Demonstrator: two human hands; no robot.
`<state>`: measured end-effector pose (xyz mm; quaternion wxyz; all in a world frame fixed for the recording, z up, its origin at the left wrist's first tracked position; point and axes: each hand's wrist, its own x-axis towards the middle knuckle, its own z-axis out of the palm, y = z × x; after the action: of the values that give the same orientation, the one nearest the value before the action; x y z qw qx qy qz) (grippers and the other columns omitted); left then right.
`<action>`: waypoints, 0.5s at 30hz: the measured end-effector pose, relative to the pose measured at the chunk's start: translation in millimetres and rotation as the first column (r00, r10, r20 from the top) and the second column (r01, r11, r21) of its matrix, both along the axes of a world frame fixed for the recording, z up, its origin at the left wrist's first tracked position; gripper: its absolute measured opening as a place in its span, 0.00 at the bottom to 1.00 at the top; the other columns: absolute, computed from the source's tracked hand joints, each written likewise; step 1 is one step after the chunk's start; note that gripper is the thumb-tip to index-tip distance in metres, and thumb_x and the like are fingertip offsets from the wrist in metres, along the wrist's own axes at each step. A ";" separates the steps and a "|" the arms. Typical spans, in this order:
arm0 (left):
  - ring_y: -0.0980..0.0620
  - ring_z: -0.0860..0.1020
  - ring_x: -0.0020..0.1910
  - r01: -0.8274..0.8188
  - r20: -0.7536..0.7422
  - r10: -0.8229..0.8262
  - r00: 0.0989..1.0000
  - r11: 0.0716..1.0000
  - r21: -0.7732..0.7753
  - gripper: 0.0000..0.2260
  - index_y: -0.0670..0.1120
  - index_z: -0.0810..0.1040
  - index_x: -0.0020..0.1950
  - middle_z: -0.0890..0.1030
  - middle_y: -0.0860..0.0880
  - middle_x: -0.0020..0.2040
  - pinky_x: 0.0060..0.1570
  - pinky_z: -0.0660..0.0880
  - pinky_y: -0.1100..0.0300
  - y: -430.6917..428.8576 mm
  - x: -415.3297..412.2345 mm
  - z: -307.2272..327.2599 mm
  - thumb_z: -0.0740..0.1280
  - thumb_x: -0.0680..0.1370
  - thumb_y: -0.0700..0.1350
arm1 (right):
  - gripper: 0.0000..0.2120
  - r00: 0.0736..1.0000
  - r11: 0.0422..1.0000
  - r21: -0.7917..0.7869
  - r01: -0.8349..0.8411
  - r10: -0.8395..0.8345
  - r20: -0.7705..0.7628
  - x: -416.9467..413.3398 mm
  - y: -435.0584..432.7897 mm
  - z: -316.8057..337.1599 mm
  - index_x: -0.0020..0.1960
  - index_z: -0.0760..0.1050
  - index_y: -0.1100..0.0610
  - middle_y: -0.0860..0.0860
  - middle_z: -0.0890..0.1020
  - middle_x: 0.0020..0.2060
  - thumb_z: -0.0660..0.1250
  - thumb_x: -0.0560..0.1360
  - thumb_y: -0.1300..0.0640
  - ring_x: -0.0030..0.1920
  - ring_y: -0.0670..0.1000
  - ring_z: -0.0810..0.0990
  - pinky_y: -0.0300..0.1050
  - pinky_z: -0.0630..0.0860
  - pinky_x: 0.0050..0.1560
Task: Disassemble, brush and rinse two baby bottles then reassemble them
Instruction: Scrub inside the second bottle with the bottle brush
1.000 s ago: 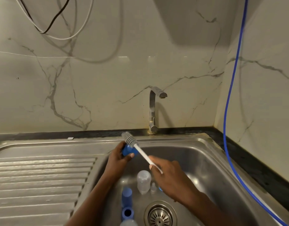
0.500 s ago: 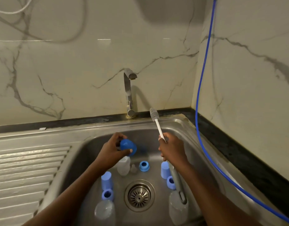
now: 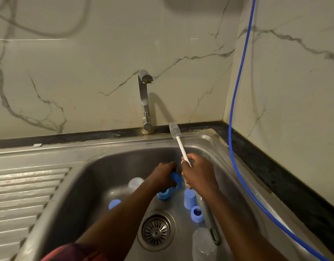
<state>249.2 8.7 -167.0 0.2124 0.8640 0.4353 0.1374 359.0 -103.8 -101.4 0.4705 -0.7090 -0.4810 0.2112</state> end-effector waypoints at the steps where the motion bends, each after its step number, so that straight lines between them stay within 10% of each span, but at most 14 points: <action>1: 0.50 0.78 0.56 0.006 -0.014 -0.006 1.000 1.000 0.004 0.25 0.49 0.75 0.61 0.80 0.50 0.58 0.56 0.78 0.54 3.8 2.8 -4.3 0.79 0.67 0.43 | 0.07 1.000 1.000 0.001 0.000 0.000 -0.002 0.4 0.7 -0.5 0.54 0.78 0.53 0.55 0.83 0.44 0.64 0.78 0.54 0.40 0.52 0.80 0.52 0.82 0.46; 15: 0.46 0.79 0.57 0.044 -0.041 -0.045 0.998 0.999 -0.014 0.18 0.45 0.79 0.59 0.82 0.45 0.57 0.58 0.77 0.51 13.2 26.8 -32.2 0.75 0.70 0.41 | 0.07 1.000 1.000 0.004 0.019 -0.019 0.020 -1.8 -0.7 0.4 0.53 0.78 0.52 0.53 0.83 0.44 0.65 0.77 0.54 0.45 0.55 0.83 0.55 0.82 0.47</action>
<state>276.0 21.9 -199.2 0.2119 0.8748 0.4211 0.1120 357.2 -104.5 -101.0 0.4690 -0.7145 -0.4796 0.1986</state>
